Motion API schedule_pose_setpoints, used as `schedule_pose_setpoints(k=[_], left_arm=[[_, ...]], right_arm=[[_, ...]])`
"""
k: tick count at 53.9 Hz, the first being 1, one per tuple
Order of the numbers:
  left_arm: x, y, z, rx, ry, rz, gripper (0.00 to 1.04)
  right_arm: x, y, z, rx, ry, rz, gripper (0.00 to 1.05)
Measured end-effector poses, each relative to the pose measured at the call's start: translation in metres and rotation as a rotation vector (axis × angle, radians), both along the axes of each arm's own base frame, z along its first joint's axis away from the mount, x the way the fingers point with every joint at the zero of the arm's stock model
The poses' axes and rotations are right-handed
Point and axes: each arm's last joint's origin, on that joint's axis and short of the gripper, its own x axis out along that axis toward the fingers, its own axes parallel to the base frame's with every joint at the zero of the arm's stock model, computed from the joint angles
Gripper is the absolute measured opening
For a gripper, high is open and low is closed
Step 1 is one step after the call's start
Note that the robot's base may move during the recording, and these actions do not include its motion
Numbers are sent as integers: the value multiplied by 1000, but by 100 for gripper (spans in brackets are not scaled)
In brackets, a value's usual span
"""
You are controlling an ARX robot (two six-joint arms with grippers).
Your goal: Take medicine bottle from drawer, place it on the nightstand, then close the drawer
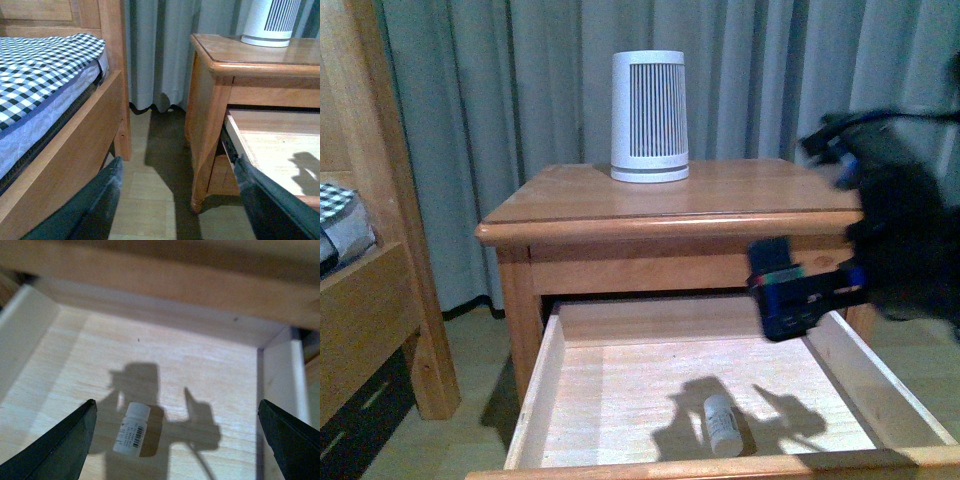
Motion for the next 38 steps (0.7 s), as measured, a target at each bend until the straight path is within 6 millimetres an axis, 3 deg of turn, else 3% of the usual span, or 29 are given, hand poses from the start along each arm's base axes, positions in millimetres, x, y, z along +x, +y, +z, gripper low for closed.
schedule_pose_setpoints(k=[7, 14, 26, 38], left_arm=[[0, 0, 0, 1, 0, 0, 99], [0, 0, 0, 2, 0, 0, 98], [0, 0, 0, 2, 0, 0, 98], [0, 0, 0, 2, 0, 0, 98]], right_arm=[[27, 26, -53, -48, 154, -25, 98], [43, 43, -89, -65, 238, -59, 98], [58, 59, -103, -56, 262, -80, 97], [61, 64, -105, -28, 295, -106, 67]])
